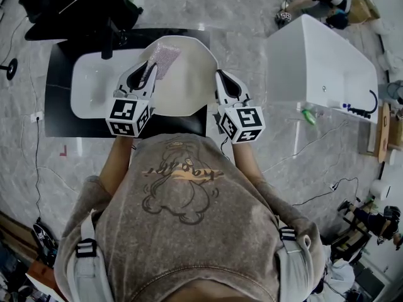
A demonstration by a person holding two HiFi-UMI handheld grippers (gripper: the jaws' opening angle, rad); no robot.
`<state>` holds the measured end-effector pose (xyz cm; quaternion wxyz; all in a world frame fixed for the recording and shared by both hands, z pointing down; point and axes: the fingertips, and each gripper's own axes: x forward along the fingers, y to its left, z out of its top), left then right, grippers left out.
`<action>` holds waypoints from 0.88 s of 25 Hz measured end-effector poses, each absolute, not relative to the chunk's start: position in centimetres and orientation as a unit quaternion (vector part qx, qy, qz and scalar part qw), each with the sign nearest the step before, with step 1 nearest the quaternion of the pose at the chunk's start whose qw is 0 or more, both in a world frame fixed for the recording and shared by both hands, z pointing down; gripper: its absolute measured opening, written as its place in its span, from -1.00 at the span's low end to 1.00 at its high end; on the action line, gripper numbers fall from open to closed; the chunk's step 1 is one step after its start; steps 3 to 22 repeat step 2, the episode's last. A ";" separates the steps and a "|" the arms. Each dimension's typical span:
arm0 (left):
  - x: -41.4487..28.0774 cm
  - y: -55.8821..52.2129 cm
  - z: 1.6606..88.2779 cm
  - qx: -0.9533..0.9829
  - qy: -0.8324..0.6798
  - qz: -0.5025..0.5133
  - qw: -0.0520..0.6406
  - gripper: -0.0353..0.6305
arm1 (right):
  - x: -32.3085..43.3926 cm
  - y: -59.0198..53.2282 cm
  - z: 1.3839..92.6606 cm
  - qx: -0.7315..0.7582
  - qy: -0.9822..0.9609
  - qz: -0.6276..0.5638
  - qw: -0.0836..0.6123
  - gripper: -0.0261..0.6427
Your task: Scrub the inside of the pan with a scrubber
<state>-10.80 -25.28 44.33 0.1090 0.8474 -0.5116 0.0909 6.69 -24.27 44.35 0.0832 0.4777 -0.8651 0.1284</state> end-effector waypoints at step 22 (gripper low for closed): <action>-11.0 -25.3 44.4 0.847 -0.512 0.092 0.110 -0.68 | 6.5 -24.2 44.4 0.475 -0.866 0.127 0.086 -0.86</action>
